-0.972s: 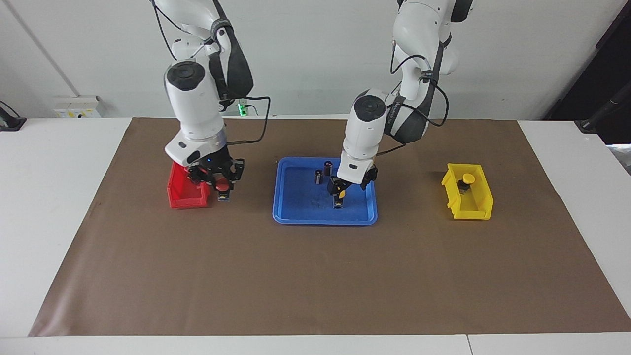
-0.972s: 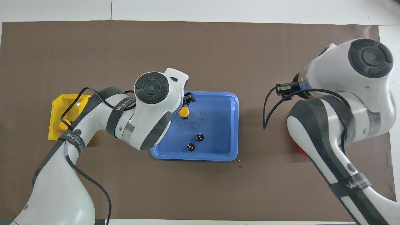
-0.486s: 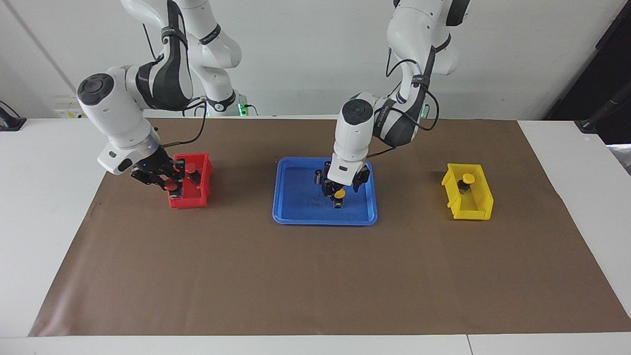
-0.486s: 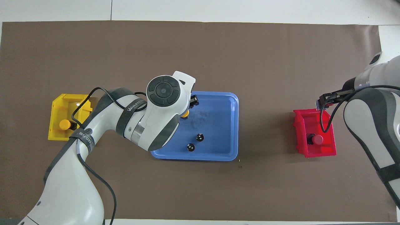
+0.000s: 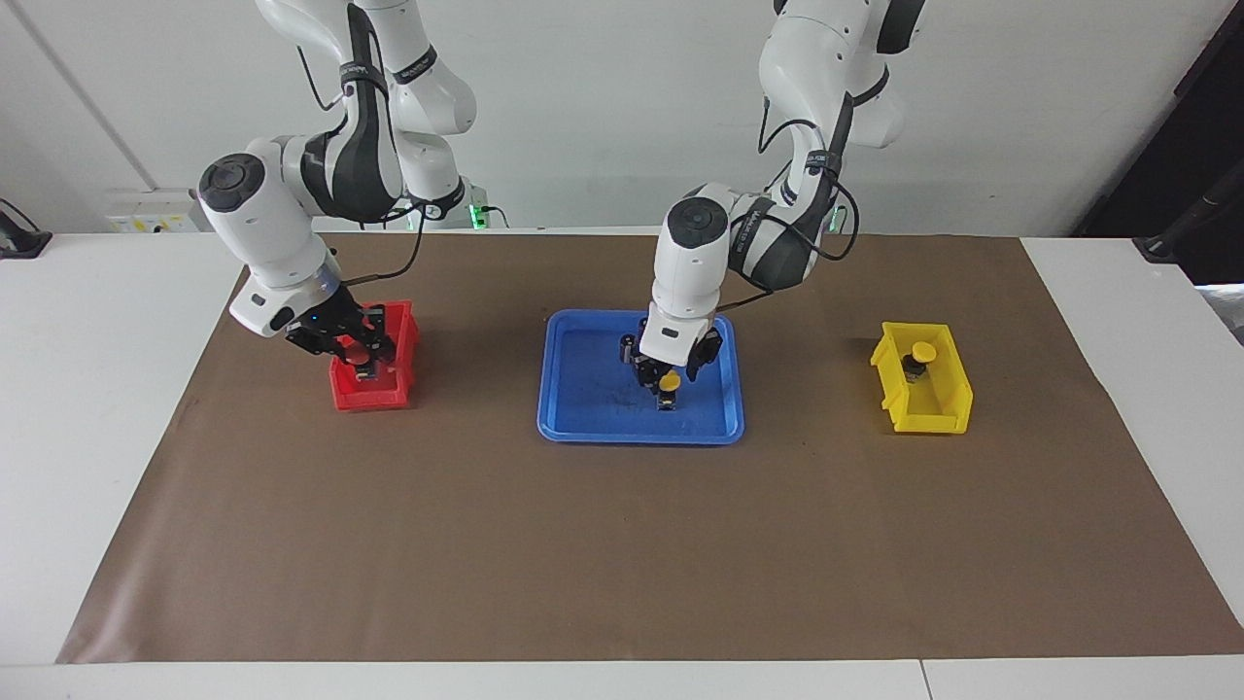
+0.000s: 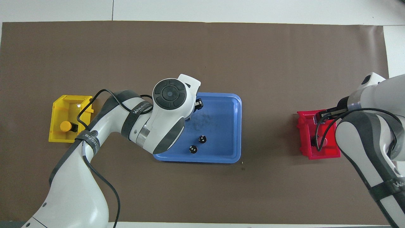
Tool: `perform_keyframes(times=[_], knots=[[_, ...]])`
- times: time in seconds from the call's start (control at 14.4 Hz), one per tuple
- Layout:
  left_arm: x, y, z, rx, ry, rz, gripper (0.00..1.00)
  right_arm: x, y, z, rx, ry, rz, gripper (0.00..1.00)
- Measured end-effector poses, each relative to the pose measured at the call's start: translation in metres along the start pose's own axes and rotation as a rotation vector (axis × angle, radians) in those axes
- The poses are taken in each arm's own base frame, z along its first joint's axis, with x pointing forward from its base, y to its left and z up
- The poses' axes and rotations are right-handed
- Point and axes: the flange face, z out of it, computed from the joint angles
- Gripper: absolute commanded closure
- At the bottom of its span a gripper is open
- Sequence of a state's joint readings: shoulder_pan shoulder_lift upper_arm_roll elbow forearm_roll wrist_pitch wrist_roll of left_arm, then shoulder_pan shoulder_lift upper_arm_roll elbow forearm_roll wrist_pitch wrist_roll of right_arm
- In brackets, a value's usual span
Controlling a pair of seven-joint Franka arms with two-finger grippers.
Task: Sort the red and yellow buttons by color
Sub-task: 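Carry the yellow button to the yellow bin while the right lowers red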
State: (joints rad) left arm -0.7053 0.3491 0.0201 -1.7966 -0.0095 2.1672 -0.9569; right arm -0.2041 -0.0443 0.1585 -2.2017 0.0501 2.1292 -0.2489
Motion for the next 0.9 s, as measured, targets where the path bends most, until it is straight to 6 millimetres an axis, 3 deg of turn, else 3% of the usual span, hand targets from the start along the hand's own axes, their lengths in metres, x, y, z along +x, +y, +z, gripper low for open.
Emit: perform_keyframes(times=[0.28,0.42,0.69,0.83,0.9], knots=[[0.000,0.001,-0.001,-0.002,0.002,-0.004,0.77,-0.011,-0.001,0.022,-0.004,0.009,0.002,0.74],[0.001,0.003,-0.003,-0.007,0.005,-0.009,0.88,-0.014,-0.001,0.028,-0.005,0.012,0.000,0.74],[0.006,0.005,-0.015,0.000,0.000,-0.030,0.97,-0.019,-0.002,0.039,-0.008,0.020,-0.009,0.72],[0.020,-0.003,-0.035,0.041,-0.020,-0.057,0.98,-0.023,-0.002,0.047,-0.010,0.023,-0.009,0.71],[0.035,-0.014,-0.046,0.058,-0.024,-0.078,0.98,-0.025,-0.002,0.051,-0.009,0.020,-0.011,0.64]])
